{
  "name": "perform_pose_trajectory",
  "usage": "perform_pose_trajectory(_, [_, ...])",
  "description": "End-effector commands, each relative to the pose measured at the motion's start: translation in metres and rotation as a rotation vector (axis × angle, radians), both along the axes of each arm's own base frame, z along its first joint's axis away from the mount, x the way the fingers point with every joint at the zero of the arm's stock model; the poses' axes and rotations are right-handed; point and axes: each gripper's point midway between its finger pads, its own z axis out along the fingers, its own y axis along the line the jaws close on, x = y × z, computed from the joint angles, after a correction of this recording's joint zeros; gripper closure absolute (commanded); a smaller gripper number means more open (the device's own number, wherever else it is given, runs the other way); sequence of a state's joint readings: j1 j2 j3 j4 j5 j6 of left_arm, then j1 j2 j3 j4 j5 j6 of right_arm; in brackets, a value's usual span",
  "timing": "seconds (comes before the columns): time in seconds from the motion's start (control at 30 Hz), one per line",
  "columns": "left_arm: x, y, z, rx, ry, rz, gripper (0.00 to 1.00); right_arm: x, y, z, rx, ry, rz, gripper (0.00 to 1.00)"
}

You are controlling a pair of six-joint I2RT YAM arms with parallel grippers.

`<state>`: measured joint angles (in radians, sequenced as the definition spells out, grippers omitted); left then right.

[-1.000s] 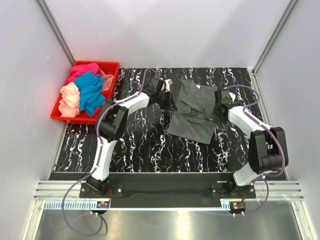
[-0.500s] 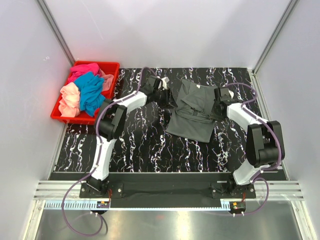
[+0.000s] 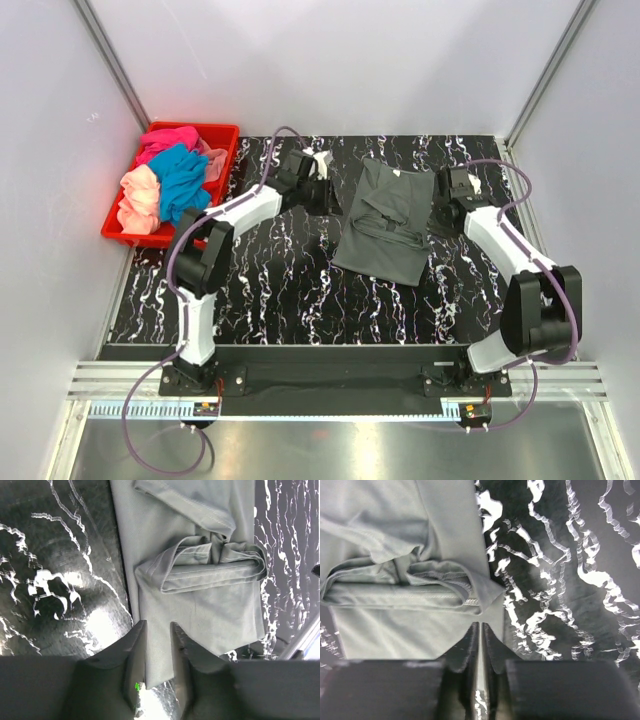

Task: Fold and stack the t-shirts
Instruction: Fold the tshirt

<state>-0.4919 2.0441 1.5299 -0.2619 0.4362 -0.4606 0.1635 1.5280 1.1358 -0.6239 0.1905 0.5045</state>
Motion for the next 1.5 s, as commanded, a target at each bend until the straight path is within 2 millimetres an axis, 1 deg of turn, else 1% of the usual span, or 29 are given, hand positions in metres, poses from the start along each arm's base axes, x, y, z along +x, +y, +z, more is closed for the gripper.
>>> perform_pose_trajectory(0.0, [-0.010,-0.014,0.010,0.031,-0.060,-0.042,0.82,-0.016,0.010,-0.007,0.084,0.009,-0.005,0.91])
perform_pose_trajectory(0.07, [-0.014,-0.019,-0.004,0.038,-0.010,-0.033,1.00,-0.016,0.021,-0.016,0.150,-0.001,-0.006,0.95])
perform_pose_trajectory(0.1, [-0.017,-0.024,-0.007,0.033,0.007,-0.036,1.00,-0.023,0.023,-0.031,0.162,0.030,-0.009,0.97])
perform_pose_trajectory(0.13, [-0.019,-0.025,-0.018,0.035,0.039,-0.024,1.00,-0.018,0.026,-0.034,0.181,0.011,-0.010,0.99])
perform_pose_trajectory(0.2, [-0.023,-0.031,-0.025,0.043,0.058,-0.025,1.00,-0.021,0.029,-0.048,0.192,0.035,-0.004,1.00])
perform_pose_trajectory(0.23, [-0.025,-0.031,-0.035,0.063,0.076,-0.022,1.00,-0.019,0.028,-0.051,0.185,0.033,-0.002,1.00])
perform_pose_trajectory(0.27, [-0.024,-0.034,-0.035,0.065,0.076,-0.025,1.00,-0.018,0.025,-0.057,0.167,0.043,-0.009,1.00])
perform_pose_trajectory(0.33, [-0.027,-0.034,-0.048,0.090,0.110,-0.024,1.00,-0.015,0.024,-0.060,0.160,0.036,-0.008,1.00])
perform_pose_trajectory(0.4, [-0.025,-0.036,-0.052,0.094,0.121,-0.018,1.00,-0.015,0.023,-0.065,0.155,0.041,-0.016,1.00])
perform_pose_trajectory(0.43, [-0.025,-0.036,-0.058,0.103,0.134,-0.008,1.00,-0.013,0.021,-0.067,0.147,0.037,-0.023,1.00])
perform_pose_trajectory(0.47, [-0.022,-0.037,-0.057,0.102,0.132,-0.002,1.00,-0.012,0.021,-0.068,0.143,0.036,-0.024,1.00])
perform_pose_trajectory(0.57, [-0.017,-0.039,-0.065,0.111,0.140,0.011,1.00,-0.006,0.019,-0.069,0.133,0.023,-0.030,1.00])
perform_pose_trajectory(0.7, [-0.002,-0.048,-0.060,0.085,0.096,0.014,1.00,0.007,0.013,-0.062,0.096,-0.005,-0.037,1.00])
perform_pose_trajectory(0.73, [0.002,-0.050,-0.058,0.075,0.087,0.015,1.00,0.013,0.012,-0.060,0.082,-0.009,-0.038,1.00])
perform_pose_trajectory(0.83, [0.011,-0.056,-0.054,0.052,0.081,0.013,0.99,0.020,0.008,-0.063,0.052,-0.001,-0.038,1.00])
perform_pose_trajectory(0.9, [0.016,-0.062,-0.048,0.015,0.064,0.012,0.98,0.029,0.006,-0.059,0.038,-0.021,-0.036,1.00])
perform_pose_trajectory(0.93, [0.019,-0.060,-0.047,0.000,0.062,0.016,0.98,0.032,0.002,-0.060,0.017,-0.021,-0.045,1.00])
perform_pose_trajectory(0.97, [0.023,-0.061,-0.044,-0.014,0.054,0.022,0.97,0.040,0.001,-0.053,0.011,-0.043,-0.047,1.00])
perform_pose_trajectory(1.03, [0.034,-0.064,-0.032,-0.069,0.030,0.039,0.96,0.048,-0.005,-0.053,-0.004,-0.042,-0.050,1.00])
perform_pose_trajectory(1.07, [0.039,-0.065,-0.028,-0.092,0.022,0.043,0.94,0.058,-0.007,-0.044,-0.009,-0.063,-0.049,1.00])
perform_pose_trajectory(1.1, [0.043,-0.069,-0.020,-0.138,0.011,0.043,0.94,0.062,-0.011,-0.042,-0.012,-0.063,-0.055,1.00])
perform_pose_trajectory(1.13, [0.050,-0.068,-0.018,-0.157,0.007,0.053,0.93,0.071,-0.012,-0.036,-0.011,-0.080,-0.052,1.00])
perform_pose_trajectory(1.2, [0.060,-0.067,-0.012,-0.189,-0.006,0.058,0.91,0.076,-0.013,-0.031,-0.015,-0.089,-0.040,1.00])
perform_pose_trajectory(1.23, [0.066,-0.060,-0.013,-0.193,-0.005,0.069,0.91,0.080,-0.012,-0.026,-0.005,-0.093,-0.032,0.98])
perform_pose_trajectory(1.3, [0.073,-0.049,-0.008,-0.210,-0.018,0.066,0.84,0.073,-0.007,-0.024,0.016,-0.061,0.005,0.97])
perform_pose_trajectory(1.33, [0.072,-0.045,0.003,-0.211,-0.043,0.057,0.81,0.068,-0.006,-0.019,0.024,-0.063,0.016,0.93])
perform_pose_trajectory(1.37, [0.070,-0.039,0.001,-0.192,-0.053,0.048,0.76,0.063,-0.004,-0.017,0.028,-0.059,0.034,0.90])
perform_pose_trajectory(1.4, [0.069,-0.030,-0.002,-0.138,-0.091,0.026,0.67,0.059,0.001,-0.014,0.055,-0.065,0.060,0.85])
perform_pose_trajectory(1.47, [0.067,-0.021,-0.003,-0.064,-0.156,-0.028,0.60,0.050,0.000,-0.004,0.097,-0.094,0.090,0.73])
